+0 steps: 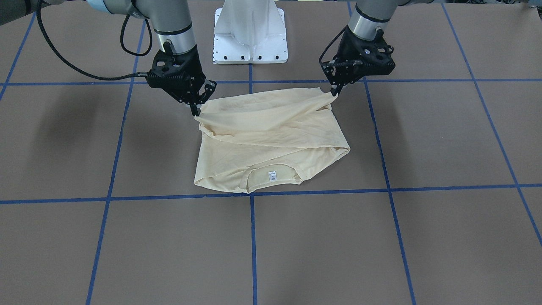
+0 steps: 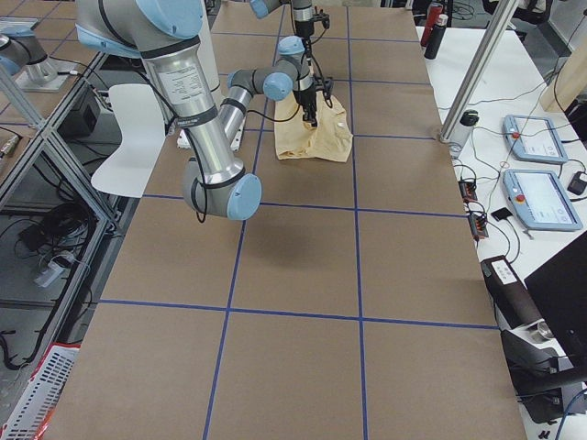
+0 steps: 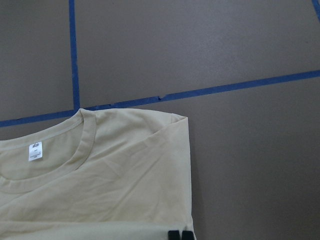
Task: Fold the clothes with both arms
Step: 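Release the folded hem and raise both grippers away from the shirt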
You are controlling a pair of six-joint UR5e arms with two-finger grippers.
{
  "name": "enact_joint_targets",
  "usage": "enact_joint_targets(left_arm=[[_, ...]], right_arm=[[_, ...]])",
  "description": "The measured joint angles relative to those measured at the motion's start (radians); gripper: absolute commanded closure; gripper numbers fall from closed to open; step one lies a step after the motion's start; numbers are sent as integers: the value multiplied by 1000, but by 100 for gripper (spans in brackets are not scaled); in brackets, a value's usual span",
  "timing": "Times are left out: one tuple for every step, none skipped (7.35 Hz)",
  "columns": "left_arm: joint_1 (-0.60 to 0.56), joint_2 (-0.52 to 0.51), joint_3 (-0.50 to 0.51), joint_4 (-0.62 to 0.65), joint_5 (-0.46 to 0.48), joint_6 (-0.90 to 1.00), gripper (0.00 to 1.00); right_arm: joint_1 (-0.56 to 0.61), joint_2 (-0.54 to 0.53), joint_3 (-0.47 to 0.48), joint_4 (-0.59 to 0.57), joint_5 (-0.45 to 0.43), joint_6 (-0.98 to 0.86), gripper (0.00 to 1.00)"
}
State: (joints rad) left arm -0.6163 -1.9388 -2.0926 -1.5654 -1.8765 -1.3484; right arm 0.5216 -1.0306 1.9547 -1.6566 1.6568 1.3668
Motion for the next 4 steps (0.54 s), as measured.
enact_joint_targets(left_arm=[[-5, -33, 71, -4, 26, 22, 100], [-7, -49, 133, -11, 49, 53, 100], [-7, -54, 189, -26, 64, 77, 100], [-8, -57, 243, -64, 73, 88, 100]], right_arm=[[17, 20, -93, 70, 0, -14, 100], [27, 35, -192, 152, 0, -23, 100], [31, 43, -268, 215, -1, -32, 100], [33, 49, -318, 248, -1, -48, 100]])
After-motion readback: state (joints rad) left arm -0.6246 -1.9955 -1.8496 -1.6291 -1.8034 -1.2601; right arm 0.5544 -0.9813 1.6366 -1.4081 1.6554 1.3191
